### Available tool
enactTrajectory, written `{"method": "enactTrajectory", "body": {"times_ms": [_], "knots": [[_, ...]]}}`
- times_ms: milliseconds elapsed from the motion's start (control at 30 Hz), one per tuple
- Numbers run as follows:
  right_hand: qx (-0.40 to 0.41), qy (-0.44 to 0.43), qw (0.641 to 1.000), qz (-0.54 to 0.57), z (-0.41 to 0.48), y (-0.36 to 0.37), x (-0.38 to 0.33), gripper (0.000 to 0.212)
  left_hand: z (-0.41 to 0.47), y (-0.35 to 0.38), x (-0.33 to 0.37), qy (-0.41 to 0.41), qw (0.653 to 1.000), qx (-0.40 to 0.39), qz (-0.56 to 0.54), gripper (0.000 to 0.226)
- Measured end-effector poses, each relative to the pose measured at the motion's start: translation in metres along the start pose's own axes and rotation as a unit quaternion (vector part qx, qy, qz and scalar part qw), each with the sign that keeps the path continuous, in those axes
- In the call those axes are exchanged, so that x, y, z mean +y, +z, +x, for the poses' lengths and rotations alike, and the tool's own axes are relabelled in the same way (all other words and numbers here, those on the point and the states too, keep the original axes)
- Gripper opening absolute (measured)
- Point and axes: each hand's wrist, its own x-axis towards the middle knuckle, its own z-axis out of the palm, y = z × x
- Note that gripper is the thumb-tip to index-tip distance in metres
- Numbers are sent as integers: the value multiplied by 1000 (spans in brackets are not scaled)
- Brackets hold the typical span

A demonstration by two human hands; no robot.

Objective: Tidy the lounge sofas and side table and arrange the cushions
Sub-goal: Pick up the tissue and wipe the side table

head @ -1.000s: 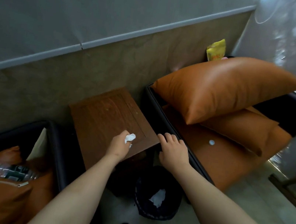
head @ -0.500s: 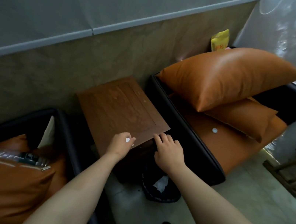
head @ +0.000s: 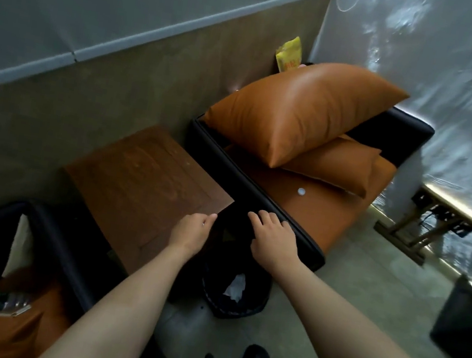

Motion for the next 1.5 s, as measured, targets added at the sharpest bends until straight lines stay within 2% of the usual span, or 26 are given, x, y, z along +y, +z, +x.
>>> {"method": "enactTrajectory", "body": {"times_ms": [167,300,400,533,733,1200,1500], "knots": [[-2,44,999,4,-14,5,29,62,6,26,19,16,999,-39,-18,44],[-2,66,998,10,-21,7,44,61,11,47,28,-40,986,-124,-102,6],[-2,74,997,15,-27,10,51,62,9,59,27,-72,974,-148,-157,16],[0,82,997,14,-36,12,59,61,4,71,30,-107,951,-112,-266,21],[5,82,996,21,-45,12,72,59,4,83,34,-61,969,-67,-230,20],[6,84,996,6,-54,12,88,59,-2,97,46,-110,955,-48,-271,16],[-5,71,997,4,-52,11,88,64,-1,98,43,-163,939,-32,-302,25]]}}
